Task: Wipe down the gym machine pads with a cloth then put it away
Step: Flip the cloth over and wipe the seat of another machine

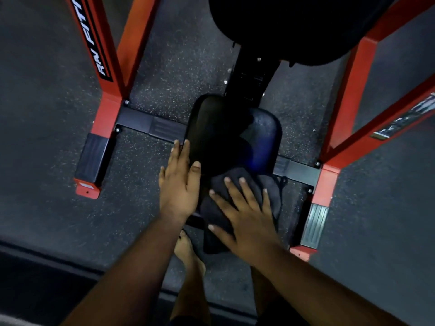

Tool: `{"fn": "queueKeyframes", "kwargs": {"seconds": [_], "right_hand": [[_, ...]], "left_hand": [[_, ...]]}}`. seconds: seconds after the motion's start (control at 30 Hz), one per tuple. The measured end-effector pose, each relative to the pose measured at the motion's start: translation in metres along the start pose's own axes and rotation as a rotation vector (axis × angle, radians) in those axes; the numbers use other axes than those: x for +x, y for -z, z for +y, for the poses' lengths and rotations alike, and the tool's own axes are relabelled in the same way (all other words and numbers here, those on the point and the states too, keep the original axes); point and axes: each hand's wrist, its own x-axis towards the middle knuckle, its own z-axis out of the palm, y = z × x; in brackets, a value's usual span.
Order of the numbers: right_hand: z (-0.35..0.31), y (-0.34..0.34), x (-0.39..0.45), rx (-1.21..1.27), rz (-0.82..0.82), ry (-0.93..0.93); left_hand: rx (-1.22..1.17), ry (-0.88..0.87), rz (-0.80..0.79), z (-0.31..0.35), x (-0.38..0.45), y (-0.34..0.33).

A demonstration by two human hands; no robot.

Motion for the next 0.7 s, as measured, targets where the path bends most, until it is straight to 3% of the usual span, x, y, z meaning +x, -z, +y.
{"fn": "queueKeyframes", "kwargs": {"seconds": [0.1, 0.3, 0.43, 0.57, 0.7], "right_hand": [[0.031, 0.001, 0.020, 0.107, 0.012, -0.160], [0.087, 0.044, 0.169, 0.201, 0.002, -0.420], [0.057, 0.035, 0.126, 0.121, 0.021, -0.405], [0.034, 0.010, 0.052, 0.230, 0.018, -0.385], [0.094, 0.028, 0.148, 0.258, 0.126, -0.513]], "left_hand": [[0.220, -0.043, -0.026, 0.002, 0.000, -0.003], [0.398, -0.033, -0.066, 0.003, 0.006, -0.008], [0.407, -0.019, -0.071, 0.003, 0.006, -0.008], [0.407, -0.006, -0.090, 0.003, 0.007, -0.007], [0.385, -0.014, -0.069, 0.001, 0.006, -0.008]]}}
